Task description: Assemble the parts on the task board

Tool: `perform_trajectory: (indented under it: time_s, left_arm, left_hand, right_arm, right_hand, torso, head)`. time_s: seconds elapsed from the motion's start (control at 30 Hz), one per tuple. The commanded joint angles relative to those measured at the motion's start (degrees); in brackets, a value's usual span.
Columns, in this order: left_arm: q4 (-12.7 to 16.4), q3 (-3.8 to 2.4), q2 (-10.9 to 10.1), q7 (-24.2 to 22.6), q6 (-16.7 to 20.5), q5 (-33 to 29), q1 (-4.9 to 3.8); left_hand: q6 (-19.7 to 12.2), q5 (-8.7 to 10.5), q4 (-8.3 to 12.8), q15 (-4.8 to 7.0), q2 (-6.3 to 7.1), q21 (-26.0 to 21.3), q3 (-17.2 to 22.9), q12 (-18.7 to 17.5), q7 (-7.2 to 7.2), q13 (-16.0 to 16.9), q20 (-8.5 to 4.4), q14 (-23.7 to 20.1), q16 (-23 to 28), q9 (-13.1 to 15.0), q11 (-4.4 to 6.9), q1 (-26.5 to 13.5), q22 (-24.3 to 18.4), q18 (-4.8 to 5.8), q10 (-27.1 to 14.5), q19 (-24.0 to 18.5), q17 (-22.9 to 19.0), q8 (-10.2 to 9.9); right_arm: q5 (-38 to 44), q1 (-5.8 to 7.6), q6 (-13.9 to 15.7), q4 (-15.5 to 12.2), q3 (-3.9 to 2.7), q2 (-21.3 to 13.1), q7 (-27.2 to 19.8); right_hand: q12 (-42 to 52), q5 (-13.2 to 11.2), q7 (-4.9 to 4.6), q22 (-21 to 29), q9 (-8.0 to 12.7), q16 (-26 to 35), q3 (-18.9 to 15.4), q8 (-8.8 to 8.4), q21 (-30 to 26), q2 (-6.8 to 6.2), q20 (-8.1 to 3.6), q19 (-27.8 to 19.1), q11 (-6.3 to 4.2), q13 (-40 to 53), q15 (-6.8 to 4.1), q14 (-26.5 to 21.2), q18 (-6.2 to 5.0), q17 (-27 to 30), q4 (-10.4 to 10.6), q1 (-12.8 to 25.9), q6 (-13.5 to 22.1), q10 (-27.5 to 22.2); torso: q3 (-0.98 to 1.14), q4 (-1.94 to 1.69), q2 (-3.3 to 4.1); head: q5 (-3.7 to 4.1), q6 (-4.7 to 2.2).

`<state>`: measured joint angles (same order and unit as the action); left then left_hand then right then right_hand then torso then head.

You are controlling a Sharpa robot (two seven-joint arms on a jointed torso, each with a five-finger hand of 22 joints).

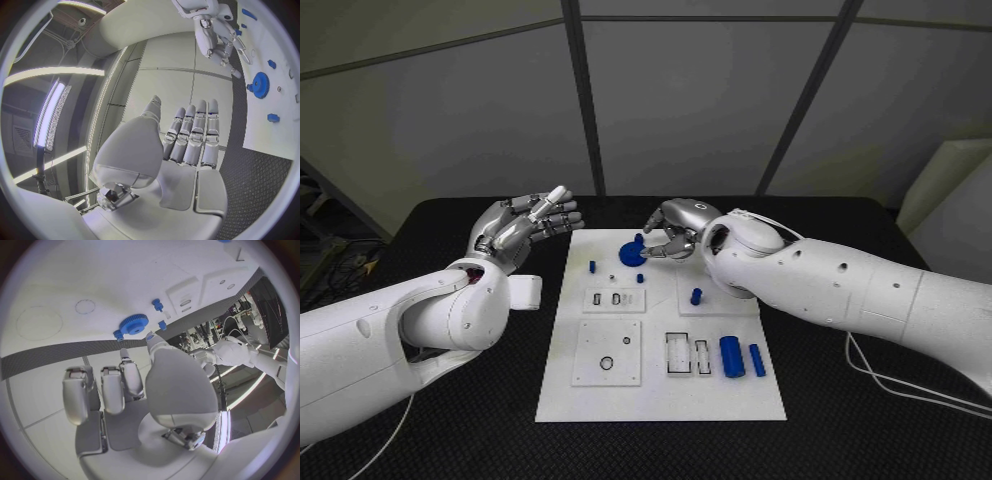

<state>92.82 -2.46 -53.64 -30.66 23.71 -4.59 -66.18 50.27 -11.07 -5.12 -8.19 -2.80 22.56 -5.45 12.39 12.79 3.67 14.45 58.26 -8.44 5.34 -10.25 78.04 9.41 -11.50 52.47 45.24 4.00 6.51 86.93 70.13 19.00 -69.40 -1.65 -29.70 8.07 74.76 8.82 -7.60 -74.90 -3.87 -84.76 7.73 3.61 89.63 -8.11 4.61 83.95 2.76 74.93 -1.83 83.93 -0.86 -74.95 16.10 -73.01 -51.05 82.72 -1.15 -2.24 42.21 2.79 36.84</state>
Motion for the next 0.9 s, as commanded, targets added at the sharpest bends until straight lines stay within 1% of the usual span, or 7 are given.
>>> perform_trajectory:
  time_s: [0.03, 0.2, 0.33, 0.53, 0.6, 0.63, 0.9]
  left_arm:
    - [-0.07, -0.06, -0.21, -0.23, -0.74, 0.39, -0.10]
    - [-0.41, -0.05, -0.32, -0.24, -0.82, 0.39, -0.10]
    - [-0.93, -0.05, -0.20, -0.23, -0.95, 0.39, -0.10]
    - [-1.58, -0.04, 0.18, -0.18, -1.09, 0.39, -0.08]
    - [-1.73, -0.04, 0.33, -0.16, -1.15, 0.39, -0.08]
    - [-1.80, -0.04, 0.41, -0.15, -1.19, 0.39, -0.07]
    - [-2.25, -0.03, 0.81, -0.10, -1.30, 0.39, -0.04]
  left_hand:
    - [0.29, -0.05, 0.28, -0.20, -0.27, 0.21, -0.05, -0.25, -0.10, -0.08, 0.03, 0.02, 0.27, -0.05, -0.12, 0.25, -0.06, 1.11, 0.26, 0.40, -0.06, -0.10]
    - [0.29, -0.05, 0.30, -0.21, -0.29, 0.21, -0.06, -0.28, -0.09, -0.08, 0.04, 0.02, 0.30, -0.06, -0.12, 0.25, -0.07, 1.11, 0.26, 0.40, -0.06, -0.13]
    - [0.35, -0.04, 0.34, -0.22, -0.34, 0.19, -0.07, -0.29, -0.10, -0.06, 0.04, 0.02, 0.36, -0.06, -0.11, 0.25, -0.10, 1.11, 0.32, 0.39, -0.06, -0.13]
    - [0.42, -0.04, 0.37, -0.23, -0.39, 0.18, -0.08, -0.29, -0.11, -0.04, 0.05, 0.01, 0.41, -0.05, -0.10, 0.25, -0.12, 1.12, 0.41, 0.38, -0.07, -0.13]
    - [0.49, -0.03, 0.40, -0.23, -0.42, 0.16, -0.09, -0.30, -0.11, -0.03, 0.05, 0.00, 0.47, -0.05, -0.09, 0.25, -0.14, 1.12, 0.49, 0.37, -0.07, -0.13]
    - [0.49, -0.03, 0.40, -0.23, -0.42, 0.16, -0.09, -0.30, -0.11, -0.03, 0.05, 0.00, 0.47, -0.05, -0.09, 0.25, -0.14, 1.12, 0.49, 0.37, -0.07, -0.13]
    - [0.49, -0.03, 0.40, -0.23, -0.42, 0.16, -0.09, -0.30, -0.11, -0.03, 0.05, 0.00, 0.47, -0.05, -0.09, 0.25, -0.14, 1.12, 0.49, 0.37, -0.07, -0.13]
  right_arm:
    - [-11.74, 0.10, 6.99, -2.39, -0.03, -4.17, -10.49]
    - [-20.90, 0.11, 4.12, -3.22, -0.01, -10.27, -14.11]
    - [-26.20, 0.10, 1.59, -2.92, 0.00, -14.78, -15.88]
    - [-27.61, 0.07, -0.34, -2.07, 0.02, -17.94, -16.33]
    - [-27.08, 0.05, -0.89, -1.37, 0.03, -18.15, -16.24]
    - [-26.77, 0.01, -1.20, -0.91, 0.03, -18.15, -16.19]
    - [-24.65, -1.31, -3.56, 1.30, 0.04, -17.69, -15.69]
  right_hand:
    - [-0.78, -0.54, 0.02, -15.10, -0.06, 0.43, 0.42, 0.29, 0.37, -0.09, 0.19, 6.05, -0.07, 2.31, 0.19, 3.37, 0.86, -2.71, -0.60, -1.95, -0.80, -0.32]
    - [-2.51, -0.71, 0.15, -15.10, -0.05, 1.09, 1.05, 0.23, 0.37, -0.42, 0.09, 6.05, -0.24, 1.05, 0.06, 3.07, 0.86, -1.61, -2.75, -5.80, -1.27, -1.27]
    - [-2.95, -0.52, 0.19, -15.10, -0.03, 1.16, 1.30, 0.19, 0.37, -0.75, 0.02, 6.05, -0.30, 0.76, 0.02, 3.09, 0.86, -1.66, -4.49, -8.27, -1.30, -1.46]
    - [-3.13, -0.45, 0.27, -15.10, -0.07, 1.17, 1.25, 0.27, 0.37, -1.00, -0.04, 6.05, -0.39, 0.63, -0.04, 3.13, 0.86, -1.74, -5.37, -9.27, -1.68, -1.48]
    - [-3.12, -0.35, 0.29, -15.10, -0.08, 1.15, 1.26, 0.28, 0.37, -0.99, -0.05, 6.05, -0.40, 0.64, -0.06, 3.14, 0.86, -1.80, -5.54, -9.46, -1.76, -1.46]
    - [-3.13, -0.34, 0.29, -15.10, -0.08, 1.15, 1.26, 0.28, 0.37, -0.98, -0.05, 6.05, -0.41, 0.64, -0.06, 3.15, 0.86, -1.80, -5.56, -9.49, -1.77, -1.46]
    - [-3.06, -0.24, 0.33, -15.10, -0.10, 1.13, 1.28, 0.32, 0.37, -0.96, -0.07, 6.05, -0.43, 0.69, -0.08, 3.16, 0.86, -1.87, -5.75, -9.68, -1.94, -1.41]
  torso:
    - [0.14, 0.57, -0.11]
    - [0.42, 1.26, -0.19]
    - [0.75, 1.60, -0.16]
    - [0.69, 1.34, -0.06]
    - [0.57, 1.26, -0.07]
    - [0.62, 1.26, -0.04]
    - [0.49, 1.03, -0.10]
  head:
    - [0.07, -0.43]
    - [0.07, -0.75]
    - [0.14, -1.06]
    - [0.76, -0.89]
    - [1.04, -0.70]
    - [1.09, -0.64]
    - [1.19, -0.18]
